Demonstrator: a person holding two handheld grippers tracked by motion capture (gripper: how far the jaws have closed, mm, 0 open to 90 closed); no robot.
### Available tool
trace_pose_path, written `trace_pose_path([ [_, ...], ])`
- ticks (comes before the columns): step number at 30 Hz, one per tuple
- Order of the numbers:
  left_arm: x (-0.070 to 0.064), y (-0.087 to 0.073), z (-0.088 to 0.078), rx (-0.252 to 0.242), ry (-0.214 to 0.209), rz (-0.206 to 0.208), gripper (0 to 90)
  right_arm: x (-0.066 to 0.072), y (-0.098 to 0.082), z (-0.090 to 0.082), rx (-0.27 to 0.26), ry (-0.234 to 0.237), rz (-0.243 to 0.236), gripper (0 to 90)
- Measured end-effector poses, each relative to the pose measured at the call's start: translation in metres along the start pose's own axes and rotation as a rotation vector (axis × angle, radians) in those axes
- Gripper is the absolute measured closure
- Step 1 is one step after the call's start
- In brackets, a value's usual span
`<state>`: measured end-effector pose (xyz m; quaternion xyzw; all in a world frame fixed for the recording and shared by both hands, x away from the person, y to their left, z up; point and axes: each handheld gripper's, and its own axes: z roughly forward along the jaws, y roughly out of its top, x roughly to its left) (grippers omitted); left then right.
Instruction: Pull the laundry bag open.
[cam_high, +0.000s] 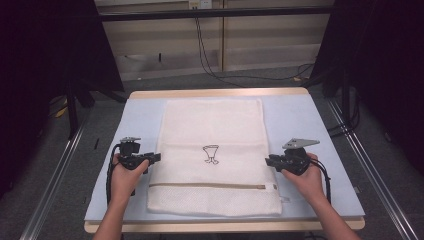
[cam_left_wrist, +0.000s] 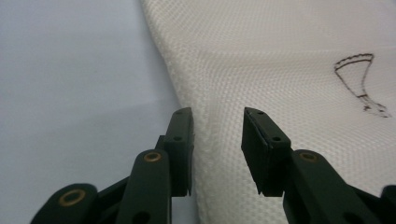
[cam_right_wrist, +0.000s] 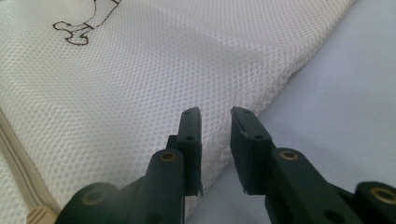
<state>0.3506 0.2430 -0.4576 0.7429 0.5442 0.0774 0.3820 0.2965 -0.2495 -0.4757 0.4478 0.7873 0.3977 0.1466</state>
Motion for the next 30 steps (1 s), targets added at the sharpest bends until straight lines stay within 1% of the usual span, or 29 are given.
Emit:
trace_pose_path([
  [1,-0.002,0.001,-0.001,-0.002,-0.004,0.008,62.7,0.000,0.000,-0.002,-0.005,0.000,-0.012,73.6],
  [2,-0.004,0.002,-0.002,-0.006,-0.012,0.008,60.8,0.001,0.000,-0.003,-0.015,0.002,-0.022,72.0],
  [3,-0.004,0.002,-0.002,-0.006,-0.012,0.008,58.7,0.001,0.000,-0.003,-0.015,0.002,-0.022,72.0],
  [4,-0.010,0.003,-0.002,-0.014,-0.031,0.019,57.0,0.002,-0.001,-0.007,-0.022,-0.001,-0.030,70.0],
  [5,-0.010,0.003,-0.002,-0.014,-0.031,0.019,56.2,0.002,-0.001,-0.007,-0.022,-0.001,-0.030,70.0],
  [6,-0.014,0.003,-0.001,-0.014,-0.035,0.030,56.2,0.002,-0.001,-0.009,-0.032,-0.005,-0.041,71.3],
  [7,-0.020,0.005,0.001,-0.009,-0.046,0.044,54.6,0.004,-0.002,-0.012,-0.041,0.009,-0.066,76.8],
  [8,-0.023,0.005,0.002,-0.005,-0.052,0.050,54.1,0.005,-0.003,-0.014,-0.042,0.017,-0.078,77.7],
  [9,-0.023,0.005,0.002,-0.005,-0.052,0.050,53.6,0.007,-0.004,-0.015,-0.046,0.018,-0.090,79.4],
  [10,-0.026,0.006,0.003,0.001,-0.063,0.058,53.6,0.007,-0.004,-0.015,-0.046,0.018,-0.090,79.4],
  [11,-0.029,0.006,0.005,-0.001,-0.072,0.060,52.8,0.008,-0.005,-0.017,-0.042,0.020,-0.099,82.6],
  [12,-0.034,0.006,0.006,0.000,-0.083,0.068,52.5,0.011,-0.006,-0.020,-0.045,0.033,-0.113,87.4],
  [13,-0.037,0.007,0.007,0.003,-0.076,0.091,53.0,0.012,-0.007,-0.021,-0.047,0.038,-0.117,89.0],
  [14,-0.040,0.007,0.007,0.008,-0.079,0.098,53.3,0.013,-0.007,-0.023,-0.047,0.047,-0.124,89.8],
  [15,-0.040,0.007,0.007,0.008,-0.079,0.098,53.0,0.013,-0.007,-0.023,-0.047,0.047,-0.124,89.8],
  [16,-0.046,0.009,0.008,0.008,-0.123,0.086,51.4,0.016,-0.008,-0.025,-0.052,0.049,-0.132,90.0],
  [17,-0.046,0.009,0.008,0.008,-0.123,0.086,48.8,0.016,-0.008,-0.025,-0.052,0.049,-0.132,90.0],
  [18,-0.053,0.010,0.008,0.001,-0.151,0.086,47.7,0.018,-0.009,-0.027,-0.055,0.059,-0.140,90.0],
  [19,-0.053,0.010,0.008,0.001,-0.151,0.086,46.9,0.018,-0.009,-0.027,-0.055,0.059,-0.140,90.0],
  [20,-0.055,0.011,0.008,0.010,-0.170,0.082,44.4,0.020,-0.012,-0.029,-0.061,0.066,-0.141,89.1],
  [21,-0.058,0.011,0.008,0.025,-0.191,0.068,44.4,0.020,-0.012,-0.029,-0.061,0.066,-0.141,89.1],
  [22,-0.061,0.011,0.009,0.033,-0.199,0.068,42.1,0.022,-0.014,-0.031,-0.054,0.068,-0.145,89.0],
  [23,-0.064,0.011,0.010,0.042,-0.198,0.074,40.7,0.022,-0.016,-0.032,-0.050,0.075,-0.150,89.2],
  [24,-0.069,0.011,0.012,0.063,-0.212,0.074,40.3,0.023,-0.017,-0.033,-0.045,0.069,-0.155,89.6],
  [25,-0.069,0.011,0.012,0.063,-0.212,0.074,40.2,0.023,-0.017,-0.033,-0.045,0.069,-0.155,89.6],
  [26,-0.074,0.010,0.014,0.064,-0.217,0.087,39.4,0.024,-0.019,-0.034,-0.036,0.069,-0.171,90.0],
  [27,-0.074,0.010,0.014,0.064,-0.217,0.087,39.3,0.025,-0.021,-0.035,-0.034,0.064,-0.177,90.0],
  [29,-0.080,0.009,0.016,0.078,-0.237,0.091,39.3,0.025,-0.022,-0.036,-0.029,0.059,-0.182,90.0],
  [30,-0.086,0.009,0.017,0.093,-0.249,0.091,40.0,0.026,-0.023,-0.037,-0.024,0.053,-0.183,90.0],
])
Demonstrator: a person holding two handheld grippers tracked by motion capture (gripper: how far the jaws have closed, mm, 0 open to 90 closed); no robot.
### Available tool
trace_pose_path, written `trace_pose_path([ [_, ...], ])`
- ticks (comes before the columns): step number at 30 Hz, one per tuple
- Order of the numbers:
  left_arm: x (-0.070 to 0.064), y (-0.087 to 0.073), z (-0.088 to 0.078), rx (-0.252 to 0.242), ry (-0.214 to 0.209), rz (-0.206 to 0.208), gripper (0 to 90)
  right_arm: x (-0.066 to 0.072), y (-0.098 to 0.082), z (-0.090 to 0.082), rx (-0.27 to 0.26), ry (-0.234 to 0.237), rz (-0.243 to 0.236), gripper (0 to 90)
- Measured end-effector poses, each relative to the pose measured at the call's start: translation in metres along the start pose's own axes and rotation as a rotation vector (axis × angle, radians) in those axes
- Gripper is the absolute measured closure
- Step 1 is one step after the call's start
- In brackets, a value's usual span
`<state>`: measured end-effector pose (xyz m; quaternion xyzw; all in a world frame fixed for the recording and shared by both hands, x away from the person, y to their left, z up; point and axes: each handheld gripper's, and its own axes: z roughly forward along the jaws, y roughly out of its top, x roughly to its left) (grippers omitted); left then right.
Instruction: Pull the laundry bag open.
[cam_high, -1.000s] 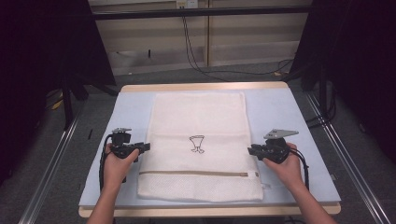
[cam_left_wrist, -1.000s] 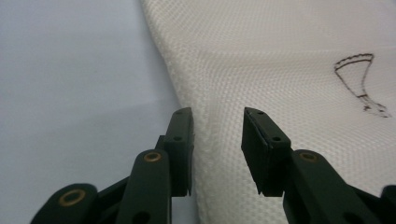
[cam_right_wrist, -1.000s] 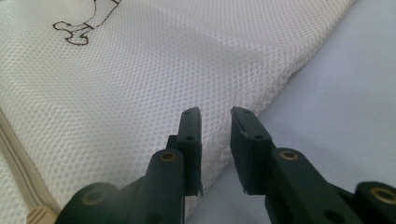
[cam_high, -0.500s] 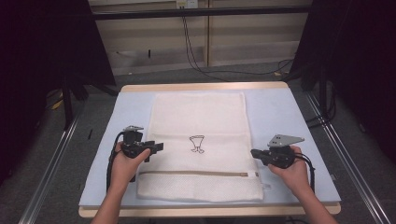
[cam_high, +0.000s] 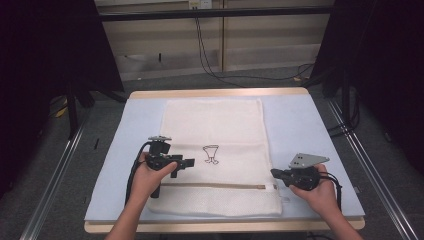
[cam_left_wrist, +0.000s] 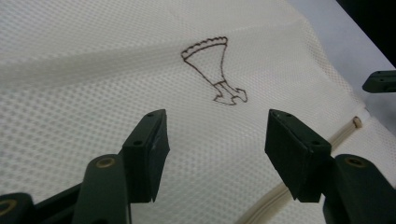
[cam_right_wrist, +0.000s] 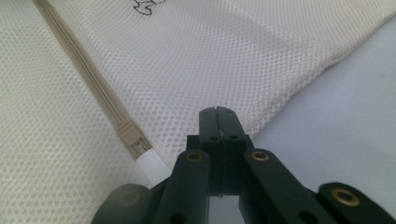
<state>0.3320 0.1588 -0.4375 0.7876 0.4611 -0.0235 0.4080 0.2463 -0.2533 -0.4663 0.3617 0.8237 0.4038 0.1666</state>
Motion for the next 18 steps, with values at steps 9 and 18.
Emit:
trace_pose_path([
  [9,-0.025,0.005,0.012,0.025,-0.094,0.029,46.4,0.006,-0.004,-0.003,-0.001,0.027,0.009,90.0],
  [18,-0.046,0.005,0.036,0.073,-0.206,-0.026,52.5,0.012,-0.008,0.001,0.019,0.058,0.010,90.0],
])
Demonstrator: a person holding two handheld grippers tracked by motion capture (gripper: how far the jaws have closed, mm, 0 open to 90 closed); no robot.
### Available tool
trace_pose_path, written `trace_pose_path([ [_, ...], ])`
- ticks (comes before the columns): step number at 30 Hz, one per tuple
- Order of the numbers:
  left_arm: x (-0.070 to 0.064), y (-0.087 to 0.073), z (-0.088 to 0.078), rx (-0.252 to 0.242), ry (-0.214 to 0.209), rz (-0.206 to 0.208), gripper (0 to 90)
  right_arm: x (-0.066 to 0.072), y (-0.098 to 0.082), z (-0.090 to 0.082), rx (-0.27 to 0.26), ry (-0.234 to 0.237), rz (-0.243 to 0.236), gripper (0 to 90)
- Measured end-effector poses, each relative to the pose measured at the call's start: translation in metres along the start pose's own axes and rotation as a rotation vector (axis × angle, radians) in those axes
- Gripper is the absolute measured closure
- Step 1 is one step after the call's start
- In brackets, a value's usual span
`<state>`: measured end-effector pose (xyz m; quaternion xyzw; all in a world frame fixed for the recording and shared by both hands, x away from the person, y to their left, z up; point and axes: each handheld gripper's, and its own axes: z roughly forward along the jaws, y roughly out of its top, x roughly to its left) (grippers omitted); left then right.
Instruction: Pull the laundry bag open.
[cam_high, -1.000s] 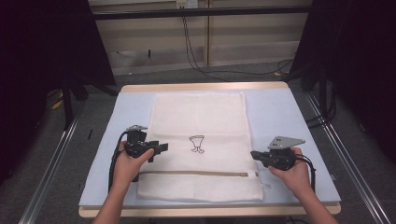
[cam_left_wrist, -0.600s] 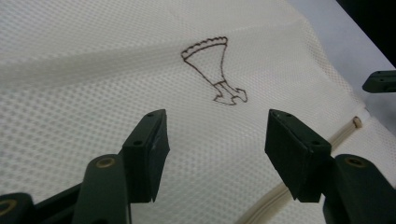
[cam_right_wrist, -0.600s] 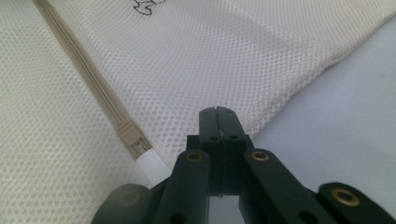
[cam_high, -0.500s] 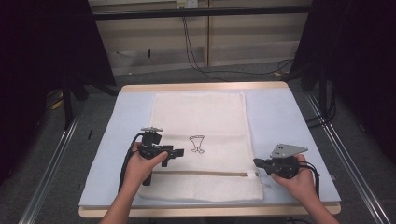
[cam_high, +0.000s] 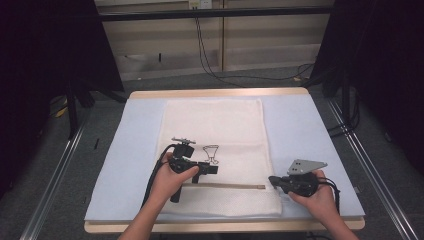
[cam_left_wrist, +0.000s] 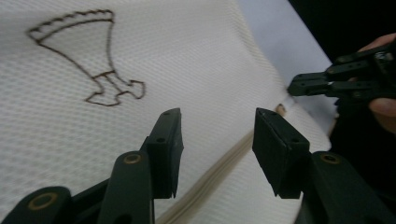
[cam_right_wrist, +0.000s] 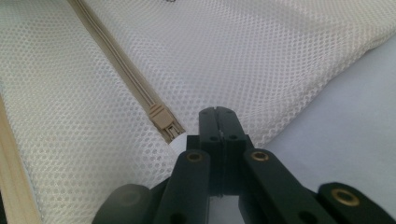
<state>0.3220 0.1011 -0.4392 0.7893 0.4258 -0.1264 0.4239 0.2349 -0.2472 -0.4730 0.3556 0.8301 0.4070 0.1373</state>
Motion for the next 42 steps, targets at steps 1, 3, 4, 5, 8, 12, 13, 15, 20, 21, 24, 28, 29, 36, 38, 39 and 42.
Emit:
trace_pose_path([
  [1,-0.002,0.000,0.002,0.000,-0.016,-0.007,53.2,0.000,0.000,0.000,-0.003,0.000,-0.002,90.0],
  [3,-0.004,0.001,0.004,-0.003,-0.024,-0.012,55.4,0.000,0.000,-0.001,-0.007,0.001,0.000,90.0],
  [4,-0.005,0.001,0.006,-0.001,-0.027,-0.018,55.4,-0.001,0.000,-0.002,-0.008,0.000,0.000,90.0],
  [5,-0.007,0.001,0.008,0.002,-0.039,-0.026,55.4,-0.001,0.000,-0.002,-0.008,0.000,0.000,90.0],
  [8,-0.011,0.002,0.015,0.015,-0.061,-0.040,55.4,0.000,-0.002,-0.002,-0.005,-0.004,0.004,90.0],
  [12,-0.017,0.004,0.027,0.034,-0.100,-0.077,58.1,0.001,-0.002,-0.003,-0.007,0.004,0.002,90.0],
  [13,-0.017,0.004,0.027,0.034,-0.100,-0.077,59.2,0.001,-0.002,-0.003,-0.007,0.004,0.002,90.0],
  [15,-0.021,0.004,0.033,0.034,-0.116,-0.099,60.4,0.002,-0.002,-0.004,0.003,-0.001,0.002,90.0],
  [20,-0.026,0.004,0.042,0.048,-0.124,-0.102,62.9,0.003,-0.004,-0.005,0.020,-0.003,-0.013,90.0],
  [21,-0.027,0.004,0.044,0.052,-0.123,-0.101,62.9,0.003,-0.006,-0.004,0.021,-0.001,-0.016,90.0],
  [24,-0.031,0.004,0.049,0.057,-0.118,-0.103,62.6,0.003,-0.011,-0.001,0.027,0.009,-0.008,90.0],
  [28,-0.037,0.004,0.057,0.060,-0.113,-0.108,64.7,0.002,-0.011,0.001,0.031,0.011,-0.014,90.0],
  [29,-0.037,0.004,0.057,0.060,-0.113,-0.108,64.7,0.002,-0.011,0.001,0.031,0.011,-0.014,90.0],
  [36,-0.046,0.003,0.071,0.086,-0.134,-0.130,68.4,0.005,-0.015,0.002,0.012,-0.002,-0.005,90.0],
  [38,-0.047,0.002,0.074,0.115,-0.128,-0.121,71.2,0.006,-0.015,0.002,0.012,-0.010,-0.009,90.0],
  [39,-0.048,0.002,0.076,0.114,-0.125,-0.132,71.1,0.006,-0.015,0.002,0.015,-0.008,-0.011,90.0],
  [42,-0.048,0.002,0.079,0.111,-0.119,-0.141,69.5,0.006,-0.015,0.002,0.012,-0.010,-0.010,90.0],
])
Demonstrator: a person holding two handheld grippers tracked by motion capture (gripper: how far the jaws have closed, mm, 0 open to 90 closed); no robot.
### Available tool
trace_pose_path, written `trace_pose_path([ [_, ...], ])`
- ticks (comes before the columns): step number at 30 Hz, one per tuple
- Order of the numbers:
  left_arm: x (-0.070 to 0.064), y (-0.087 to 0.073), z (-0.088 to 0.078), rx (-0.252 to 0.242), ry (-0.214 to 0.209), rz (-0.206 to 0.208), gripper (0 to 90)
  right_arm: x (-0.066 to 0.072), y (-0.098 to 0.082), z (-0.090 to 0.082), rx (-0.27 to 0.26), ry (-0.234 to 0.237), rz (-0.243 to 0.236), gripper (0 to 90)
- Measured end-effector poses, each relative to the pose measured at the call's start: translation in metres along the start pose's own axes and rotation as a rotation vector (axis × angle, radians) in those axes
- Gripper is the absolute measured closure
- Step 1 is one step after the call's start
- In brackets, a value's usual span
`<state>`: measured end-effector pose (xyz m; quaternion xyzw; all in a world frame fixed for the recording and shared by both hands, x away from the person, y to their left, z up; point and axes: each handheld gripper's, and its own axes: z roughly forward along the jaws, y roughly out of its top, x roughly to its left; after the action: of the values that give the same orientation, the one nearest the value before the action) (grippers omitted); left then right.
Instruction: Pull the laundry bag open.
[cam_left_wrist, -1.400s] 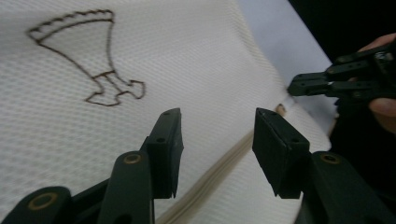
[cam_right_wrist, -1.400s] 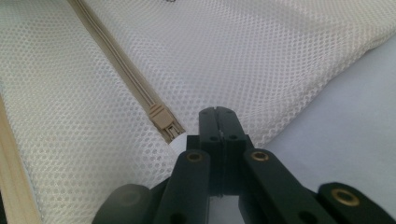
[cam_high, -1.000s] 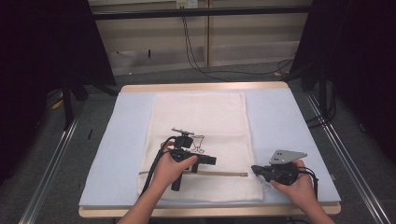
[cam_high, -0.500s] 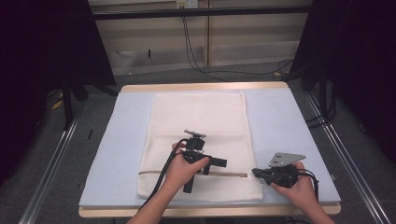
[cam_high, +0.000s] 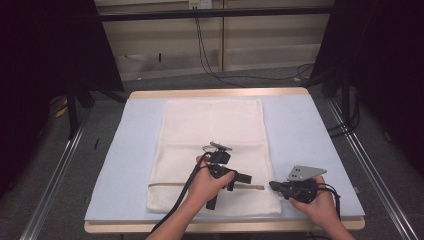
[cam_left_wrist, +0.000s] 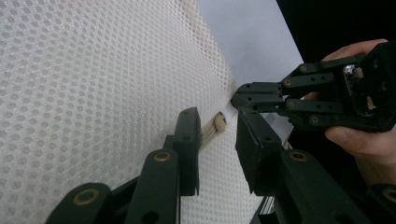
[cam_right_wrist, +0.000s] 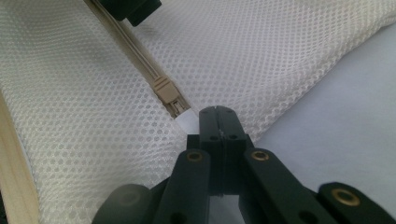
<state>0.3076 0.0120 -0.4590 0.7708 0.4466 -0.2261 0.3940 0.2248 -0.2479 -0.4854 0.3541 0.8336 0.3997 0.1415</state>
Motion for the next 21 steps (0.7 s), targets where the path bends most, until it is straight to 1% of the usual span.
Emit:
trace_pose_path([
  [1,0.000,0.000,0.000,0.000,0.000,0.000,69.0,0.000,0.000,0.000,0.000,0.000,0.000,90.0],
  [2,0.000,0.000,0.001,-0.003,0.005,-0.004,69.0,-0.001,-0.001,0.000,-0.004,0.012,0.015,90.0],
  [3,0.000,0.000,0.002,0.003,0.014,0.004,68.5,-0.001,-0.001,-0.001,-0.002,0.012,0.018,90.0],
  [4,-0.001,0.000,0.004,0.004,0.017,-0.014,68.5,-0.001,-0.001,-0.001,-0.002,0.012,0.018,90.0],
  [5,0.000,0.000,0.005,0.021,0.024,-0.004,67.9,-0.001,-0.001,0.000,-0.005,0.013,0.015,90.0],
  [6,0.000,0.000,0.007,0.022,0.019,-0.019,65.0,-0.001,-0.001,0.000,-0.002,0.010,0.009,90.0],
  [7,0.000,0.000,0.009,0.016,0.022,-0.022,65.0,-0.001,-0.001,0.000,-0.002,0.010,0.009,90.0],
  [8,-0.001,0.000,0.012,0.022,0.034,-0.036,64.5,-0.001,-0.001,0.000,-0.002,0.007,0.007,90.0],
  [10,-0.001,-0.001,0.013,0.025,0.035,-0.032,65.2,-0.001,-0.001,0.000,-0.003,0.010,0.009,90.0],
  [11,-0.002,-0.001,0.015,0.036,0.032,-0.040,65.3,-0.001,-0.001,0.000,-0.003,0.010,0.009,90.0],
  [13,-0.002,-0.002,0.017,0.030,0.033,-0.040,65.2,-0.001,-0.001,0.000,-0.003,0.010,0.010,90.0],
  [14,-0.002,-0.002,0.019,0.034,0.023,-0.039,65.2,-0.001,-0.001,0.000,-0.004,0.010,0.011,90.0],
  [17,-0.003,-0.003,0.023,0.033,0.030,-0.040,65.8,-0.001,-0.001,0.000,-0.004,0.010,0.010,90.0],
  [18,-0.003,-0.003,0.024,0.039,0.020,-0.043,65.5,-0.001,-0.001,0.000,-0.005,0.007,0.007,90.0],
  [20,-0.004,-0.003,0.026,0.041,0.022,-0.050,63.7,-0.001,-0.001,0.000,-0.004,0.006,0.007,90.0],
  [21,-0.005,-0.003,0.027,0.046,0.028,-0.056,64.4,-0.001,-0.001,0.000,-0.004,0.008,0.008,90.0],
])
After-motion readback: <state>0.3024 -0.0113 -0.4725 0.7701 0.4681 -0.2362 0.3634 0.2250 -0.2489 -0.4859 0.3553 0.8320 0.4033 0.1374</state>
